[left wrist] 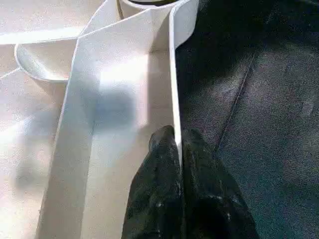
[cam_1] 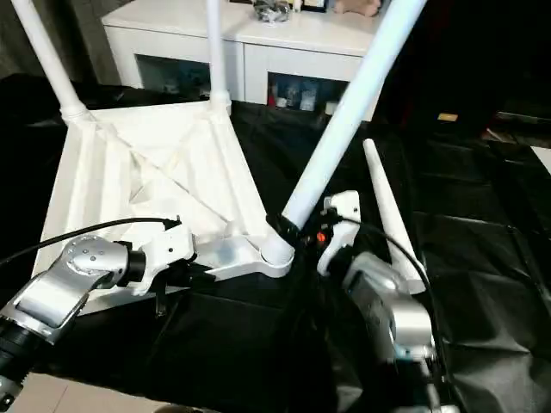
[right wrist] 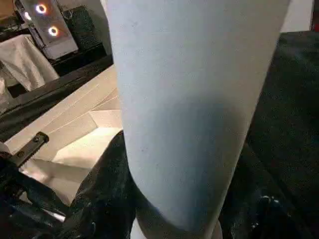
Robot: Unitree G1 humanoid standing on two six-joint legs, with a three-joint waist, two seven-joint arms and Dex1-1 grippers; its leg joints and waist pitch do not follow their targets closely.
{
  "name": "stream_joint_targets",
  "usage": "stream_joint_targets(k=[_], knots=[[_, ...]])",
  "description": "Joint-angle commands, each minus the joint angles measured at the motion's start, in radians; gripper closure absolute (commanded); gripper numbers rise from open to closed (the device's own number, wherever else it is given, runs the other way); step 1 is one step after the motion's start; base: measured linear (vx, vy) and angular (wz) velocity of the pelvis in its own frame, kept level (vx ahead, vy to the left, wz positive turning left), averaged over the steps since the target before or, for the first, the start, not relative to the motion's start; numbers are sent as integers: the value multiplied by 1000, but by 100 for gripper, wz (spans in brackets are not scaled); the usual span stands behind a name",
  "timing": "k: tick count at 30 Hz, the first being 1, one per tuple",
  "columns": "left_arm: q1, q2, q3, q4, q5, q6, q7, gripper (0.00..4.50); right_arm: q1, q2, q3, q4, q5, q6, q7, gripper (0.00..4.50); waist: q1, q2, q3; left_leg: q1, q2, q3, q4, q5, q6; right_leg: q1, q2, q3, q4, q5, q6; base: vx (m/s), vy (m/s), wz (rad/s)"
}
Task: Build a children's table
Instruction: Insert table leg to table base, then rotate leg to tighten
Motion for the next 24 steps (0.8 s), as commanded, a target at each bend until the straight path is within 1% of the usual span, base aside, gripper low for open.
stream_joint_targets(k=[1,3,4,5,7,8,9,10,11,12,13,14,15,16,17,18,19,22,23,24], knots=[[-17,-9,49,-2,-11,-34,29,450,52,-41,19,27,-76,7,-16,265,-7,0,-54,18,55,-18,-88,-225,-31,18,-81,51,-89,-139,-184,0,0,0],[-16,-9,52,-6,-11,-31,32,450,70,-45,41,1,-86,-2,-12,265,-6,1,-53,17,55,-18,-89,-216,-25,18,-79,50,-89,-136,-181,0,0,0],[-15,-8,52,-8,-11,-30,31,450,70,-48,51,-2,-93,1,-11,265,-7,-7,-52,17,55,-16,-89,-213,-21,19,-79,51,-90,-136,-179,0,0,0],[-13,-7,52,-10,-11,-29,31,450,69,-52,62,-4,-101,4,-9,265,-6,-3,-50,15,54,-17,-89,-217,-18,18,-81,51,-92,-159,-172,0,0,0],[-11,-5,53,-13,-10,-28,31,450,49,-65,95,9,-125,15,-5,265,-7,-7,-49,16,54,-17,-91,-233,-18,17,-82,51,-96,-201,-166,0,0,0],[-10,-2,54,-15,-10,-29,30,450,28,-75,119,25,-139,28,5,265,-8,-5,-47,17,54,-18,-92,-246,-23,14,-83,52,-98,-233,-163,0,0,0],[-9,-2,54,-15,-10,-29,30,450,26,-76,122,27,-140,30,6,265,-11,-12,-47,17,54,-18,-91,-250,-22,14,-83,51,-100,-246,-162,0,0,0],[-8,-1,55,-16,-10,-30,28,450,18,-80,131,33,-146,36,13,265,-11,-10,-46,17,55,-19,-92,-251,-23,14,-83,52,-99,-256,-160,0,0,0],[-7,2,57,-18,-10,-31,25,450,2,-91,149,44,-159,52,25,265,-14,-11,-44,17,55,-19,-92,-257,-24,11,-83,53,-102,-270,-156,0,0,0],[-7,2,57,-18,-10,-31,25,450,2,-91,149,44,-159,52,25,265,-15,-11,-45,17,55,-20,-93,-260,-24,12,-83,53,-101,-273,-155,0,0,0],[-5,6,58,-20,-11,-30,21,450,-25,-101,166,67,-161,91,44,265,-16,-14,-46,16,55,-19,-93,-258,-25,13,-83,53,-102,-272,-153,0,0,0],[-4,8,58,-22,-12,-30,18,450,-42,-105,173,82,-154,123,55,265,-17,-17,-45,17,55,-20,-93,-257,-23,12,-82,52,-101,-271,-154,0,0,0],[-4,9,58,-23,-12,-29,18,450,-48,-106,175,87,-150,138,59,265,-19,-13,-45,15,55,-21,-95,-254,-24,12,-82,52,-101,-267,-157,0,0,0],[-3,11,57,-26,-13,-28,14,450,-58,-108,177,99,-148,147,68,265,-19,-16,-46,18,56,-19,-93,-258,-25,10,-82,53,-102,-268,-155,0,0,0],[-2,11,56,-30,-15,-26,12,450,-79,-112,182,124,-146,172,82,265,-19,-19,-46,17,56,-21,-95,-263,-29,12,-83,53,-101,-267,-155,0,0,0],[-1,12,56,-31,-15,-25,12,450,-86,-113,184,132,-144,183,88,265,-19,-19,-46,17,56,-21,-95,-263,-29,12,-83,53,-101,-267,-155,0,0,0],[-1,11,57,-33,-17,-24,11,450,-93,-116,189,143,-143,189,98,265,-19,-20,-47,18,56,-20,-94,-264,-31,11,-83,53,-101,-262,-155,0,0,0],[-1,11,58,-34,-21,-22,9,450,-103,-122,198,167,-150,187,109,265,-19,-21,-46,19,57,-21,-96,-282,-37,9,-84,53,-103,-279,-154,0,0,0],[0,10,58,-34,-23,-21,7,450,-120,-129,212,211,-174,173,112,265,-20,-22,-47,20,56,-21,-96,-292,-39,9,-84,52,-103,-292,-155,0,0,0],[-2,11,57,-32,-20,-20,11,450,-134,-128,212,240,-188,164,106,265,-20,-18,-47,21,56,-22,-95,-300,-41,7,-85,53,-104,-300,-158,0,0,0]])
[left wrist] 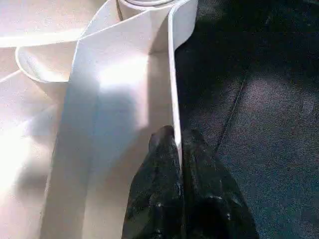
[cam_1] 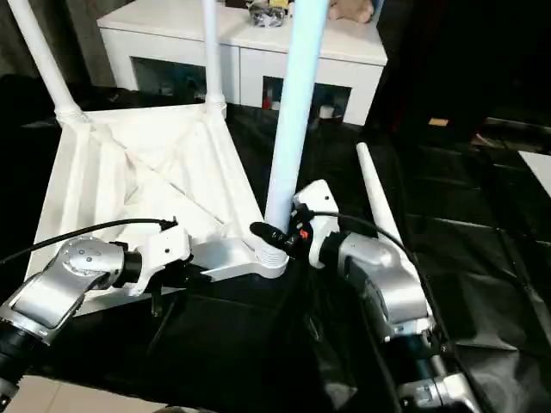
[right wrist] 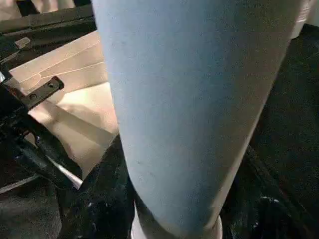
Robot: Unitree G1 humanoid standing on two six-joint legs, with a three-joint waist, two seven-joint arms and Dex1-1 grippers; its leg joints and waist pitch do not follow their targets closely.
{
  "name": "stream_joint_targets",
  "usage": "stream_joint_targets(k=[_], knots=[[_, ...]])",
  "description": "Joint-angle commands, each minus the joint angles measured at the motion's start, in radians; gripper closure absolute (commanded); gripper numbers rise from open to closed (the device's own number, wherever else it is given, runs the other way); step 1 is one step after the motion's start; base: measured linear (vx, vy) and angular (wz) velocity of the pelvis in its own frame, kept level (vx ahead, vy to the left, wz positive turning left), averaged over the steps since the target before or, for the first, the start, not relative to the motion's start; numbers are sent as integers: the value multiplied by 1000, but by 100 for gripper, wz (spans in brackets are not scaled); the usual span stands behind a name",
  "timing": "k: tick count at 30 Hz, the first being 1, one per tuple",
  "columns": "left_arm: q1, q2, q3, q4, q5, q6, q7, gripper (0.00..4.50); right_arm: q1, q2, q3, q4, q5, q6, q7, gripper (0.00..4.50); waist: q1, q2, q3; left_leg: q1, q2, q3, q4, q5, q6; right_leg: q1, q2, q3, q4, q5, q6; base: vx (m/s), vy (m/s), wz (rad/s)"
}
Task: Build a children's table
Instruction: Rotate leg to tighten
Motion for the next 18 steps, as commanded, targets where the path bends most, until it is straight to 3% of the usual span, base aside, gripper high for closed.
stream_joint_targets(k=[1,10,12,13,14,15,16,18], knots=[[-15,-9,45,-32,-28,-23,12,450,42,-20,51,154,-75,65,-14,265,-7,4,-33,16,56,-23,-92,-316,-46,5,-86,52,-107,-326,-158,0,0,0],[-22,-46,86,22,-26,37,93,450,43,9,38,175,-88,46,-78,265,-13,2,-33,17,57,-25,-96,-349,-58,1,-85,54,-108,-332,-158,0,0,0],[-35,-76,103,51,-15,75,159,450,28,43,10,230,-109,37,-186,265,-18,5,-27,20,54,-28,-96,-381,-64,-5,-88,54,-116,-405,-149,0,0,0],[-39,-86,106,58,-9,87,178,450,22,54,0,247,-117,34,-223,265,-24,1,-21,31,49,-31,-93,-451,-75,-15,-90,51,-130,-538,-123,0,0,0],[-51,-130,123,70,-8,129,245,450,8,86,-25,293,-133,30,-324,265,-29,2,-21,35,49,-37,-92,-471,-80,-18,-95,52,-136,-611,-101,0,0,0],[-51,-130,123,70,-8,129,245,450,8,86,-25,293,-133,30,-324,265,-32,0,-22,32,48,-40,-94,-471,-81,-15,-95,49,-138,-630,-91,0,0,0],[-61,-190,130,77,-6,171,310,450,-14,124,-45,353,-156,14,-441,265,-31,3,-24,33,50,-42,-95,-477,-80,-16,-97,48,-143,-647,-75,0,0,0],[-71,-248,126,86,10,214,379,450,-38,163,-68,408,-166,-3,-547,265,-36,5,-27,34,51,-45,-102,-485,-84,-12,-94,43,-144,-613,-74,0,0,0]])
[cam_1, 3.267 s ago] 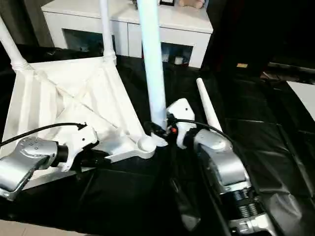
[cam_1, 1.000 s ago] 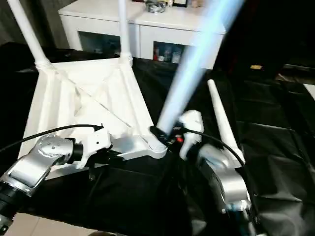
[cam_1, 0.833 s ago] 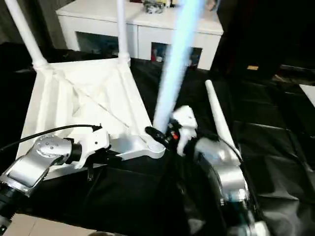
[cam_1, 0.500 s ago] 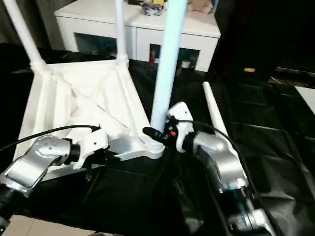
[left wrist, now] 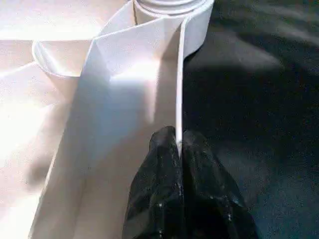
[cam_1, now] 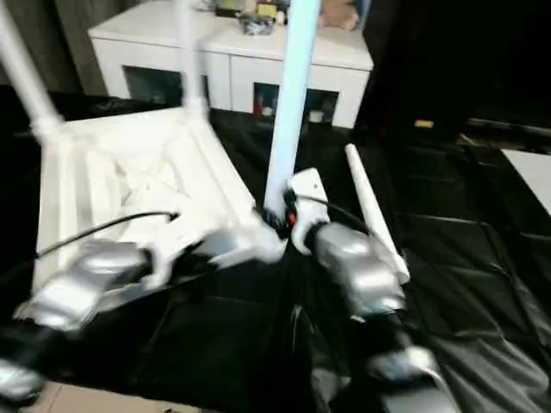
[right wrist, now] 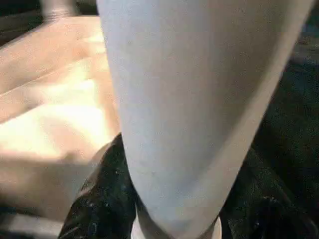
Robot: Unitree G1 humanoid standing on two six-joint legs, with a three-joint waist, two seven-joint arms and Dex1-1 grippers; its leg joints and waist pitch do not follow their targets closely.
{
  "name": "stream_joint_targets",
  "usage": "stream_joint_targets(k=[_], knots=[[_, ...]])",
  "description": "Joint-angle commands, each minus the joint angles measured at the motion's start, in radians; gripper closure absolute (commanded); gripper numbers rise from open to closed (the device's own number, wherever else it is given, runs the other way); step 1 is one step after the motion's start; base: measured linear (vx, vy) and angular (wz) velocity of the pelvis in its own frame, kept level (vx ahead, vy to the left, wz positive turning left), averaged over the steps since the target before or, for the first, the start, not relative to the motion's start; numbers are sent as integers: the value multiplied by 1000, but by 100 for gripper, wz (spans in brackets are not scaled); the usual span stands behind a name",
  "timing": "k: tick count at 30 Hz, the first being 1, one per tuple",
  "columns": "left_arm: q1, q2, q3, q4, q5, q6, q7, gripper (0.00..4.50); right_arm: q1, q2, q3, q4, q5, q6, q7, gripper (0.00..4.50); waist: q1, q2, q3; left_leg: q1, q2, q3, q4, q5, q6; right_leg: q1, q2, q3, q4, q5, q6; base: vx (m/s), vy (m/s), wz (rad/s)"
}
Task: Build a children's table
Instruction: Rotate leg to tighten
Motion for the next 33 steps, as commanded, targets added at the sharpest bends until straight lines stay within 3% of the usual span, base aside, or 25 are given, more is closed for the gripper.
stream_joint_targets(k=[1,4,8,9,10,11,15,16,19,21,25,26,27,28,29,30,31,33], knots=[[-30,-60,69,12,5,41,148,450,55,9,-28,211,-65,61,-158,265,-11,5,-24,18,55,-43,-93,-475,-87,-13,-86,44,-123,-552,-91,0,0,0],[-54,-170,58,36,36,90,253,450,-9,74,-75,331,-46,22,-289,265,-16,1,-27,20,54,-39,-100,-481,-84,-12,-80,44,-120,-442,-108,-8,36,-3],[-90,-302,58,35,39,127,363,450,-92,126,-137,481,-8,-10,-408,265,-19,-3,-29,25,48,-39,-97,-515,-68,-17,-82,43,-125,-430,-102,-8,52,-1],[-92,-306,58,34,38,129,365,450,-95,127,-137,486,-9,-12,-410,265,-17,-4,-30,22,48,-40,-98,-508,-62,-14,-83,42,-125,-420,-100,0,0,0],[-100,-334,57,21,35,145,391,450,-119,132,-135,520,-25,-29,-429,265,-15,-11,-34,15,51,-38,-100,-481,-51,-9,-85,41,-122,-383,-98,0,0,0],[-101,-337,56,17,37,149,396,450,-124,134,-135,526,-31,-33,-437,265,-14,-9,-35,13,52,-37,-101,-457,-46,-9,-85,41,-119,-333,-104,0,0,0],[-93,-329,60,6,48,160,403,450,-143,141,-138,551,-41,-60,-444,266,-14,-15,-36,9,49,-33,-102,-454,-40,-9,-83,42,-120,-301,-100,0,0,0],[-90,-326,66,4,53,167,405,450,-156,146,-146,574,-42,-78,-443,266,-15,-21,-37,10,50,-33,-101,-460,-37,-9,-85,42,-120,-314,-100,0,0,0],[-86,-320,72,1,60,173,403,450,-176,156,-163,600,-32,-122,-420,266,-16,-19,-36,11,50,-33,-100,-476,-35,-15,-88,42,-125,-362,-94,0,0,0],[-84,-293,68,0,66,163,384,450,-203,163,-163,593,-25,-200,-350,210,-20,-19,-36,6,50,-36,-101,-488,-35,-11,-90,40,-127,-389,-91,0,0,0],[-85,-257,57,-9,68,145,351,450,-220,149,-159,545,-17,-233,-290,185,-21,-12,-45,-4,55,-31,-99,-390,-17,-4,-85,41,-114,-239,-126,0,0,0],[-84,-231,44,-17,73,134,322,450,-221,135,-156,500,-11,-222,-255,185,-19,-14,-52,-13,56,-29,-96,-325,-4,6,-84,40,-103,-158,-142,0,0,0],[-84,-227,42,-18,74,132,318,450,-221,133,-156,495,-10,-221,-251,158,-22,-18,-53,-18,55,-28,-95,-299,8,9,-79,37,-99,-136,-147,0,0,0],[-84,-221,38,-20,75,130,311,450,-221,131,-156,486,-9,-218,-243,151,-21,-12,-47,-13,56,-22,-96,-319,17,-4,-77,35,-106,-165,-157,0,0,0],[-83,-207,32,-25,79,120,296,450,-215,120,-151,450,-3,-206,-214,151,-21,-12,-48,-12,54,-19,-93,-338,13,-7,-81,37,-110,-196,-162,0,0,0],[-78,-180,20,-37,78,104,262,450,-200,98,-141,389,8,-188,-147,136,-18,-5,-53,-18,55,-20,-91,-306,10,-2,-84,38,-106,-172,-165,0,0,0],[-73,-162,14,-47,75,98,239,450,-184,81,-132,340,15,-169,-105,136,-18,-9,-54,-24,55,-18,-90,-274,15,3,-81,37,-104,-137,-163,0,0,0],[-69,-145,7,-56,71,92,216,450,-168,63,-124,297,22,-150,-65,105,-10,-7,-57,-24,57,-13,-81,-171,37,5,-77,37,-88,6,-180,0,0,0]])
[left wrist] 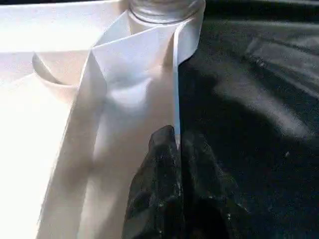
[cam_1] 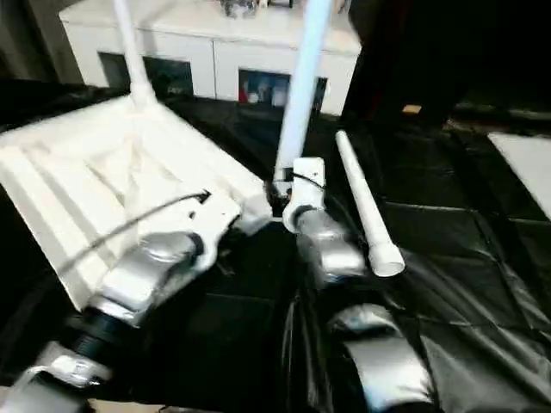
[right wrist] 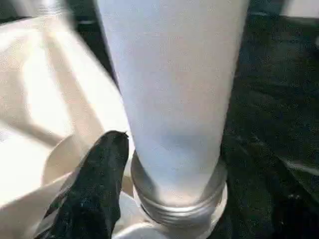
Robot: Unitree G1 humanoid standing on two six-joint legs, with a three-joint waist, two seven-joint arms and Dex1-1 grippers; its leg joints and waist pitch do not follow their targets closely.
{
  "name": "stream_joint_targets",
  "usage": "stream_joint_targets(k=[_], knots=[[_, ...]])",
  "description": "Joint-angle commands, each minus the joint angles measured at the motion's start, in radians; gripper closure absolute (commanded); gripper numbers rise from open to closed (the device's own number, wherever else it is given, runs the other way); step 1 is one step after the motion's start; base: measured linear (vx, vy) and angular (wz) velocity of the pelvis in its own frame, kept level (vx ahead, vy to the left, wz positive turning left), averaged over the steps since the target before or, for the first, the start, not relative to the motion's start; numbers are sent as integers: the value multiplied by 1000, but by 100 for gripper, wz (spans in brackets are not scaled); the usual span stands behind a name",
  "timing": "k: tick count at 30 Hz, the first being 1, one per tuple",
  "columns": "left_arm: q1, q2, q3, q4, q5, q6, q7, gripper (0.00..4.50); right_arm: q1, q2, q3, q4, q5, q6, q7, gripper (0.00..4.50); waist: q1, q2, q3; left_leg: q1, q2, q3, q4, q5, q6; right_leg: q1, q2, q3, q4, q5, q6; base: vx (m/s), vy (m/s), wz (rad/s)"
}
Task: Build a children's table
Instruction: Rotate leg to tighten
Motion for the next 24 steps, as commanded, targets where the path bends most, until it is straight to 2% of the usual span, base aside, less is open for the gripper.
stream_joint_targets(k=[1,2,3,4,5,6,7,8,9,10,11,12,13,15,17,20,24], knots=[[1,29,-29,-39,-3,-52,-64,450,33,-35,28,-103,25,50,100,105,7,7,-61,17,56,-19,-66,-131,44,48,-66,39,-53,14,-207,0,0,0],[13,64,-42,-56,-15,-88,-125,450,75,-79,53,-193,43,95,182,90,12,9,-61,18,57,-15,-62,-103,59,47,-66,41,-49,63,-220,0,0,0],[20,81,-48,-66,-22,-108,-157,450,98,-103,65,-241,51,120,222,77,13,7,-59,17,54,-15,-61,-90,68,50,-62,40,-49,77,-223,0,0,0],[20,81,-48,-66,-22,-108,-157,450,98,-103,65,-241,51,120,222,67,18,7,-60,17,56,-16,-61,-82,75,54,-62,40,-46,93,-225,0,0,0],[48,147,-61,-96,-56,-201,-292,450,184,-218,135,-396,67,175,393,61,26,12,-58,22,55,-15,-58,-75,85,52,-57,38,-46,117,-237,0,0,0],[49,150,-61,-97,-58,-205,-297,450,187,-222,138,-401,68,177,399,61,30,13,-61,25,61,-14,-56,-71,90,52,-60,40,-41,137,-239,0,0,0],[52,155,-61,-101,-62,-209,-308,450,193,-232,142,-411,69,180,413,50,26,11,-60,25,62,-12,-57,-71,89,50,-60,41,-41,141,-246,0,0,0],[73,196,-61,-131,-102,-237,-398,450,241,-307,172,-485,75,195,519,35,31,14,-58,29,58,-11,-56,-92,89,48,-56,38,-44,111,-253,0,0,0],[82,214,-59,-144,-119,-224,-431,450,261,-342,182,-514,79,197,569,25,33,13,-57,30,63,-9,-57,-106,86,48,-59,40,-45,94,-252,0,0,0],[86,232,-59,-150,-128,-222,-457,450,277,-370,189,-536,86,199,612,20,36,17,-55,30,64,-10,-60,-125,78,47,-61,41,-46,64,-251,0,0,0],[88,242,-60,-151,-131,-223,-471,450,287,-386,191,-553,91,206,634,18,39,16,-53,34,65,-9,-60,-143,70,43,-60,41,-48,31,-251,0,0,0],[88,242,-60,-151,-131,-223,-471,450,287,-386,191,-553,91,206,634,18,39,16,-51,33,64,-7,-63,-154,66,42,-58,41,-50,10,-252,0,0,0],[90,263,-54,-144,-140,-238,-500,450,306,-426,200,-584,87,200,680,5,41,16,-49,37,66,-6,-65,-187,52,37,-60,42,-55,-41,-249,0,0,0],[93,283,-47,-141,-154,-254,-534,450,318,-458,212,-608,79,192,705,5,45,16,-47,42,68,-3,-67,-223,34,33,-62,45,-60,-97,-236,0,0,0],[94,293,-45,-141,-158,-261,-547,450,323,-469,224,-621,81,193,729,5,41,16,-48,38,67,-5,-69,-241,14,35,-63,45,-60,-137,-224,0,0,0],[96,300,-42,-138,-159,-269,-556,450,326,-473,239,-625,67,187,742,5,41,14,-49,37,66,-5,-68,-238,10,34,-64,46,-60,-138,-216,0,0,0],[97,299,-37,-138,-157,-269,-556,450,314,-451,243,-588,43,167,733,5,41,10,-52,33,64,-4,-60,-206,20,34,-65,46,-54,-109,-226,0,0,0]])
